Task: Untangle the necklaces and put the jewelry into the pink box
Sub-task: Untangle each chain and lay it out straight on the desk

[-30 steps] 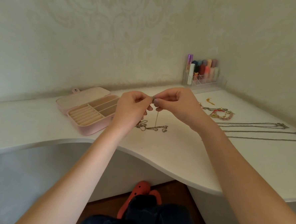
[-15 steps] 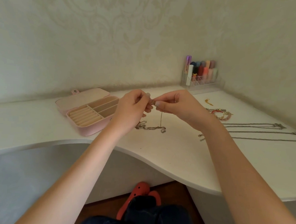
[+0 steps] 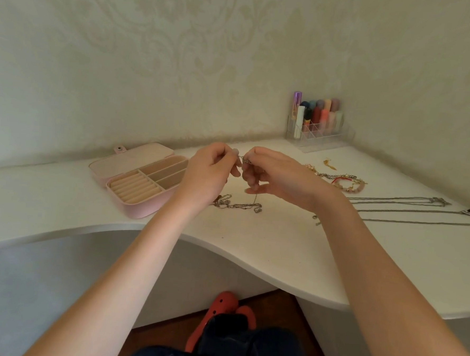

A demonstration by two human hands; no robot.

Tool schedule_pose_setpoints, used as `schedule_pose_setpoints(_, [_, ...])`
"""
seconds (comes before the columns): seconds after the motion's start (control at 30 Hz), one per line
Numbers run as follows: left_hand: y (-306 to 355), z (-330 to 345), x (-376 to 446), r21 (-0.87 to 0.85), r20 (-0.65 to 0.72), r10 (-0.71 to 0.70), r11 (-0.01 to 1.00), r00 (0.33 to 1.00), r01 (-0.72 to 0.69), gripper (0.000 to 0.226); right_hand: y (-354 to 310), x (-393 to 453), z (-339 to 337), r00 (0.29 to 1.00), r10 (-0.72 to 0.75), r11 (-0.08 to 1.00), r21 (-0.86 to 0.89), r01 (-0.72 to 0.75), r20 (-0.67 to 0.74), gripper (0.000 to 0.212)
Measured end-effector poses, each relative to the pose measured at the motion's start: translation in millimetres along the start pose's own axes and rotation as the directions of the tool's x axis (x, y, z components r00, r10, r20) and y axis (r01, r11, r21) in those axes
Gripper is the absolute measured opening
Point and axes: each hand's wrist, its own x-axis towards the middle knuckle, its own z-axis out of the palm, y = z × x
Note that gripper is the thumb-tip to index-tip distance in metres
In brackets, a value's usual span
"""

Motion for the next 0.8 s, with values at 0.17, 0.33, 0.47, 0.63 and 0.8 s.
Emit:
schedule_pose_setpoints(0.17, [-4.3,-0.5,1.2,0.056,0.002,0.02,0.998,1.0,-0.02,0.027,3.5,-0.8,2.4,0.997,-0.041,0.996,-0.072,0.046,0.067,0.017])
schedule_pose_setpoints(0.33, [-6.8,1.2,-0.3,-0.044,0.054,-0.015,0.999,0.998,0.017,0.023,1.9,0.8,0.2,0.971,-0.183,0.974,-0.165,0.158,-0.151,0.023])
schedule_pose_setpoints(0.47, [-5.0,3.9,-2.1,-0.229,0.316,-0.101,0.957,0.943,0.179,0.025,-0.8,2.3,-3.9,0.933,-0.222,0.974,-0.098,0.203,-0.284,0.026])
schedule_pose_setpoints(0.63, [-1.7,13.0,-8.3,-0.307,0.348,-0.052,0.937,0.936,0.166,0.022,-3.4,1.3,-12.7,0.935,-0.144,0.953,0.207,0.219,-0.325,0.025])
schedule_pose_setpoints(0.8, [4.0,3.9,-4.0,-0.231,0.206,-0.112,0.96,0.972,0.16,0.031,-16.9,-10.2,-42.5,0.877,-0.037,0.927,0.312,0.21,-0.479,0.021])
